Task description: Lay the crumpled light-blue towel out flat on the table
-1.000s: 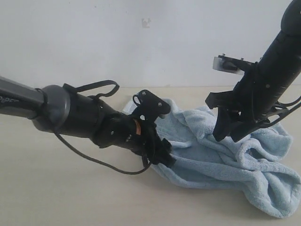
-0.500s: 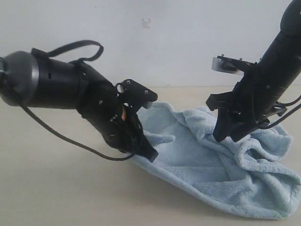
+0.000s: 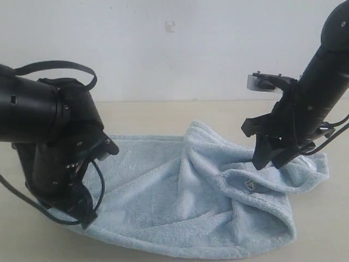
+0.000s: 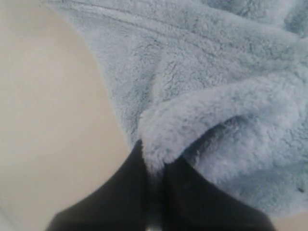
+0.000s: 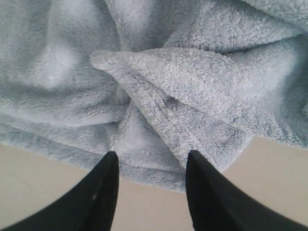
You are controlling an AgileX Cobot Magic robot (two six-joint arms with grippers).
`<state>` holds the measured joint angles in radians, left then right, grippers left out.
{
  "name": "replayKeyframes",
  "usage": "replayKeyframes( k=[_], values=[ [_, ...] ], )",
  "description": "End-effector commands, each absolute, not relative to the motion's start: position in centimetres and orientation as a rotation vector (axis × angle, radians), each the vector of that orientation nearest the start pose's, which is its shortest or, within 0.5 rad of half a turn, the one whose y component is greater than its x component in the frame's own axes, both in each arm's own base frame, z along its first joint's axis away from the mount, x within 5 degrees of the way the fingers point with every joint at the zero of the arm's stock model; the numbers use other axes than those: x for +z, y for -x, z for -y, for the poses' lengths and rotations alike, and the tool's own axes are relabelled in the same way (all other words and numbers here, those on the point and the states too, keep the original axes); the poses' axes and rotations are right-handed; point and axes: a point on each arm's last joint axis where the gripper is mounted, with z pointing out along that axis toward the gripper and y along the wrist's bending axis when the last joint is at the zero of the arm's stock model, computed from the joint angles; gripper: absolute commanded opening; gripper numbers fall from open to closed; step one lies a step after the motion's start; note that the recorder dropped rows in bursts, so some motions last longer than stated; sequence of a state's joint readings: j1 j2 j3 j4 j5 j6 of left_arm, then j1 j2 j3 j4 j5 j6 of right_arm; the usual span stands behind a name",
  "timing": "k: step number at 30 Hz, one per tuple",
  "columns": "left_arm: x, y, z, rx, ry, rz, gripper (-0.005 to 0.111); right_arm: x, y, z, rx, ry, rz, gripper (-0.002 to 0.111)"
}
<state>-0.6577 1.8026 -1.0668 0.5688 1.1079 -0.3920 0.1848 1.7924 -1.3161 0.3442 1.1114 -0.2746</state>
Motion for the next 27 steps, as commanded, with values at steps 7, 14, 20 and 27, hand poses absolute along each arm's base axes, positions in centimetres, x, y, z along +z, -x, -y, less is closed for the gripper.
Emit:
replayKeyframes(
  k=[7, 14, 20, 27],
  values=[
    [17.4, -26.2, 13.9, 0.950, -0.868, -2.816, 0.004, 19.3, -33.2, -9.0, 0.489, 0.394, -3.009, 0.043],
    [17.4, -26.1, 14.0, 0.925, -0.732, -2.843, 0.004, 19.6, -32.9, -12.8, 0.592, 0.721, -2.826, 0.043],
    [17.7, -26.5, 13.7, 0.982, -0.737, -2.785, 0.004, 19.6, -33.6, -14.7, 0.383, 0.867, -2.645, 0.043],
    [17.7, -26.9, 13.4, 0.996, -0.714, -2.768, 0.004, 19.5, -34.1, -14.5, 0.270, 0.918, -2.580, 0.043]
  ],
)
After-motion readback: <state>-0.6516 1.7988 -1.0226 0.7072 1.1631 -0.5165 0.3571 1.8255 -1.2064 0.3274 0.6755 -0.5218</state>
